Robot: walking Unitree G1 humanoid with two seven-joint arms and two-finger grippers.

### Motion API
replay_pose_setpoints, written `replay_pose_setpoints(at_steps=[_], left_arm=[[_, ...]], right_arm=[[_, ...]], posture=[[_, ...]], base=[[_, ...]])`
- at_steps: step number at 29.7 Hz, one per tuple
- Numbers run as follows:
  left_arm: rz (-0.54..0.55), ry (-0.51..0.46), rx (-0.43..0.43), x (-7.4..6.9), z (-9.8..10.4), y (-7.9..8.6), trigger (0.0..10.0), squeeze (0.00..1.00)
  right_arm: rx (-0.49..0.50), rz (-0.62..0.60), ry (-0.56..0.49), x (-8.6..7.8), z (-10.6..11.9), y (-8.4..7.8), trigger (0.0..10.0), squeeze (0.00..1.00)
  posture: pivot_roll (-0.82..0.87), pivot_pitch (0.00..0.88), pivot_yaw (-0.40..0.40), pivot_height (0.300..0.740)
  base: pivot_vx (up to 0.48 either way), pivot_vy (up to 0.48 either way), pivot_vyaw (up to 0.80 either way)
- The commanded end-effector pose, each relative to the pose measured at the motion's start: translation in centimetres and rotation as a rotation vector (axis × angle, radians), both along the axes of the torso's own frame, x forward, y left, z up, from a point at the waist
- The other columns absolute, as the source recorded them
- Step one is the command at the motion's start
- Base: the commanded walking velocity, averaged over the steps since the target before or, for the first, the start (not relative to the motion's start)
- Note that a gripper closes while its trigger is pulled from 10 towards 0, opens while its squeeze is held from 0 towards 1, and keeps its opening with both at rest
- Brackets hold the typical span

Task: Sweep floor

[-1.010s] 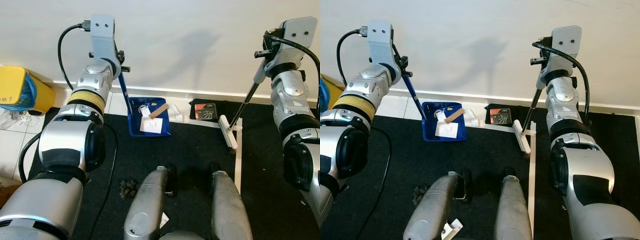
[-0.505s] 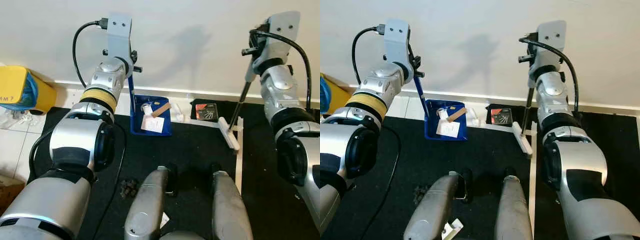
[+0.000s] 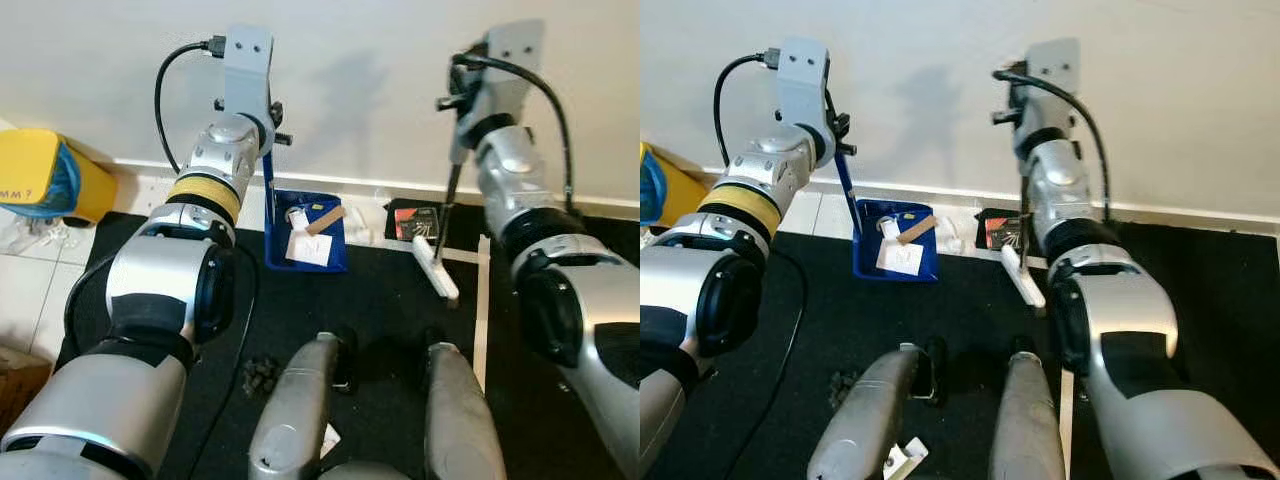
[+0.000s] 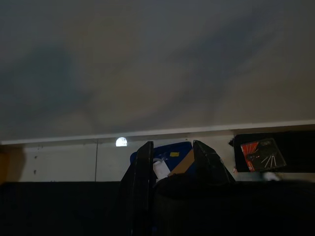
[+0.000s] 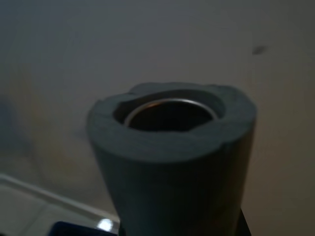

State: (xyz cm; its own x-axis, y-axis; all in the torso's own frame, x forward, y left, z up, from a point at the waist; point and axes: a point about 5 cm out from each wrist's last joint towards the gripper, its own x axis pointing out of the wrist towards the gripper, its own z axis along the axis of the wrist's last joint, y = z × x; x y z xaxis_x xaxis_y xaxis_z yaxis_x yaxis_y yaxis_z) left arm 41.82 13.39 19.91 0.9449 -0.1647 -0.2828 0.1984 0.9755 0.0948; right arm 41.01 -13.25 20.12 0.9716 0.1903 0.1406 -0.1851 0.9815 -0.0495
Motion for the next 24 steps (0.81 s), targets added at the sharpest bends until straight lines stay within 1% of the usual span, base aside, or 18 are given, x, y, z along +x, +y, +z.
replay_pose_setpoints(at_steps=[1, 3, 7, 9, 12, 16, 17, 19, 20, 22, 23, 24], left_arm=[[-0.128, 0.111, -0.143, -0.8, -2.1, -2.7, 10.0, 0.00], [-0.141, 0.112, -0.133, -0.8, -2.0, -2.8, 10.0, 0.00], [-0.154, 0.120, -0.143, -0.9, -2.1, -3.0, 10.0, 0.00], [-0.186, 0.130, -0.167, -1.0, -1.9, -3.5, 10.0, 0.00], [-0.198, 0.137, -0.193, -1.0, -1.8, -3.7, 10.0, 0.00], [-0.209, 0.130, -0.196, -0.9, -1.4, -3.9, 10.0, 0.00], [-0.209, 0.130, -0.196, -0.9, -1.4, -3.9, 10.0, 0.00], [-0.214, 0.127, -0.203, -0.8, -1.1, -3.6, 10.0, 0.00], [-0.222, 0.129, -0.201, -0.8, -1.0, -3.4, 10.0, 0.00], [-0.220, 0.132, -0.183, -0.9, -1.1, -3.1, 10.0, 0.00], [-0.204, 0.135, -0.166, -0.9, -1.3, -2.8, 10.0, 0.00], [-0.204, 0.135, -0.166, -0.9, -1.3, -2.8, 10.0, 0.00]], right_arm=[[0.037, 0.035, 0.015, 0.0, -0.1, 1.3, 10.0, 0.00], [0.063, 0.060, 0.012, 0.0, 0.2, 2.6, 10.0, 0.00], [0.073, 0.068, 0.008, 0.0, 0.4, 3.0, 10.0, 0.00], [0.096, 0.077, -0.003, 0.0, 0.8, 3.5, 10.0, 0.00], [0.117, 0.088, -0.010, 0.0, 1.1, 3.9, 10.0, 0.00], [0.152, 0.121, -0.044, 0.0, 1.8, 4.5, 10.0, 0.00], [0.152, 0.121, -0.044, 0.0, 1.8, 4.5, 10.0, 0.00], [0.167, 0.136, -0.090, 0.0, 2.6, 4.3, 10.0, 0.00], [0.175, 0.139, -0.123, 0.0, 3.1, 3.9, 10.0, 0.00], [0.170, 0.130, -0.154, 0.0, 3.6, 3.4, 10.0, 0.00], [0.153, 0.107, -0.202, 0.0, 4.3, 2.4, 10.0, 0.00], [0.153, 0.107, -0.202, 0.0, 4.3, 2.4, 10.0, 0.00]], posture=[[0.12, 0.312, 0.110, 0.740], [0.13, 0.309, 0.106, 0.740], [0.13, 0.309, 0.105, 0.740], [0.12, 0.306, 0.101, 0.740], [0.11, 0.306, 0.102, 0.740], [0.11, 0.303, 0.103, 0.740], [0.11, 0.303, 0.103, 0.740], [0.11, 0.302, 0.104, 0.740], [0.10, 0.300, 0.104, 0.740], [0.10, 0.300, 0.104, 0.740], [0.10, 0.300, 0.104, 0.740], [0.10, 0.300, 0.104, 0.740]], base=[[0.000, 0.000, 0.00], [0.000, 0.000, 0.00], [0.000, 0.000, 0.00], [0.000, 0.000, 0.00], [0.000, 0.000, 0.00], [0.000, 0.000, 0.00], [0.000, 0.000, 0.00], [0.000, 0.000, 0.00], [0.000, 0.000, 0.00], [0.000, 0.000, 0.00], [0.000, 0.000, 0.00], [0.000, 0.000, 0.00]])
